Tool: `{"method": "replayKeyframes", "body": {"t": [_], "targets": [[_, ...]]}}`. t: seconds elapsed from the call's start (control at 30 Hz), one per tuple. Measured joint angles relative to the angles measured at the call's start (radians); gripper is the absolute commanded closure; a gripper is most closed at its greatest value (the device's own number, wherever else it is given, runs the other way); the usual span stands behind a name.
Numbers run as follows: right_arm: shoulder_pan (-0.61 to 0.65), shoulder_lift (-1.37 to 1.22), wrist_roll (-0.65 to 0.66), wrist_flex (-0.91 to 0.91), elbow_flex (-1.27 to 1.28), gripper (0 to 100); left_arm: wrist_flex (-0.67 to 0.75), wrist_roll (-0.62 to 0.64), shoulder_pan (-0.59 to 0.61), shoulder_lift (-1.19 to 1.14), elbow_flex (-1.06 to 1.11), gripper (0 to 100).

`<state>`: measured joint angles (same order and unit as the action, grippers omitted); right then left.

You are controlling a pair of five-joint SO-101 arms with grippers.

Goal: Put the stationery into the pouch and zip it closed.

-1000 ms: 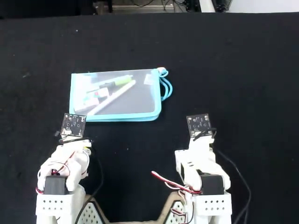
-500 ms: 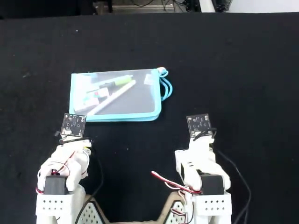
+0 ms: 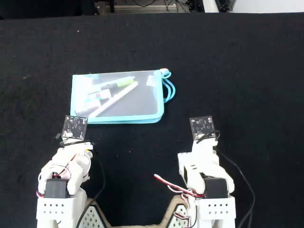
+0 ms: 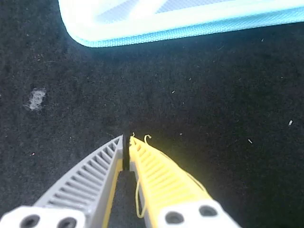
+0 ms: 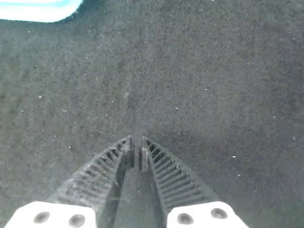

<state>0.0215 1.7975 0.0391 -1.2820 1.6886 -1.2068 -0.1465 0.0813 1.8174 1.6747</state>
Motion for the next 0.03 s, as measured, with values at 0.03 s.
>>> {"method": "replayKeyframes", "body": {"t": [0.03], "targets": [[0.0, 0.0, 0.0, 0.0, 0.0, 97.6, 0.0, 0.0, 0.0, 0.0, 0.0, 97]]}}
